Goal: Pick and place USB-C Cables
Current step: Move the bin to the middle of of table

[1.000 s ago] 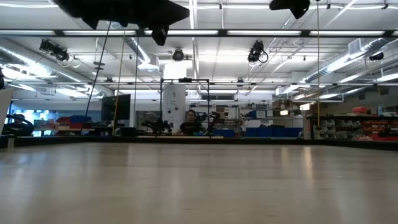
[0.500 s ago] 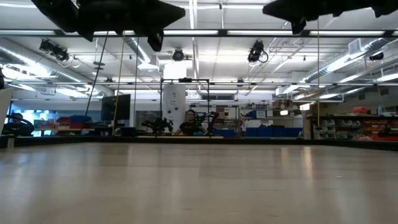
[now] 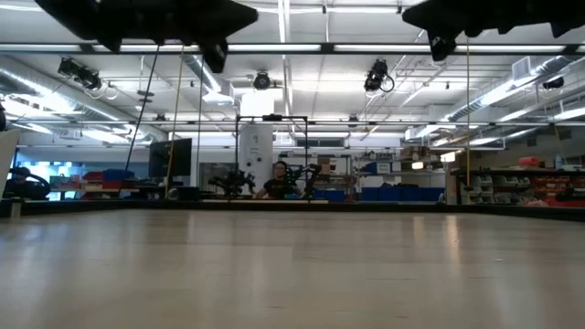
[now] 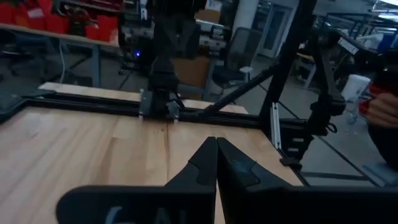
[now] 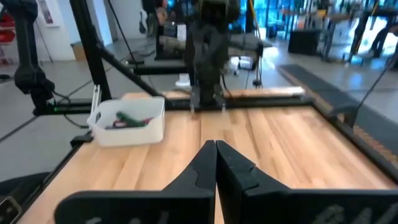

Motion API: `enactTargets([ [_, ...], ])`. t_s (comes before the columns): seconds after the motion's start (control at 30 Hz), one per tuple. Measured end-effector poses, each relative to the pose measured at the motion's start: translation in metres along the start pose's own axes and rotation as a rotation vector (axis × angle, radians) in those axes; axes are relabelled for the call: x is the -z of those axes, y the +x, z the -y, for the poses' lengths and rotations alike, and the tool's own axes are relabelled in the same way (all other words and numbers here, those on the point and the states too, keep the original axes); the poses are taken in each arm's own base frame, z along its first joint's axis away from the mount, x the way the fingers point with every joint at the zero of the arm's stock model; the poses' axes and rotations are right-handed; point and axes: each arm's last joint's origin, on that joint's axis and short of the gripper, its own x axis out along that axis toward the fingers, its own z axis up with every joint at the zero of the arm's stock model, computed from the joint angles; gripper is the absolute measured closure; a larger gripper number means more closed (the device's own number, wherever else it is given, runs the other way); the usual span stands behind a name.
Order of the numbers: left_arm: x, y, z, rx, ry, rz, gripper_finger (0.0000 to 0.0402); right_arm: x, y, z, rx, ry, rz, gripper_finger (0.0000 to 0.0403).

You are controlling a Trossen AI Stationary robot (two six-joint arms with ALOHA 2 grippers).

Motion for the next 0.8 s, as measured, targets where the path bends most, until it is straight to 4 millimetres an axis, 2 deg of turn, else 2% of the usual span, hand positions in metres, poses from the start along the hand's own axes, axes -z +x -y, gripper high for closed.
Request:
enactTargets([
  [0.27, 0.011, -0.054, -0.005, -0.111, 0.02, 0.105, 0.0395, -0.001, -0.016, 0.0, 0.0, 0.034, -0.014, 0.0395],
  [0.4, 0.028, -0.074, -0.011, -0.169, 0.013, 0.112, 0.0395, 0.011, -0.021, 0.001, 0.007, 0.031, 0.008, 0.0395],
  [0.53, 0.037, -0.084, -0.014, -0.194, -0.017, 0.124, 0.0395, 0.031, -0.026, 0.006, 0.074, 0.022, 0.032, 0.0395],
  [0.8, 0.041, -0.086, -0.011, -0.15, -0.037, 0.096, 0.0395, 0.035, -0.036, 0.011, 0.074, 0.024, 0.087, 0.0395],
])
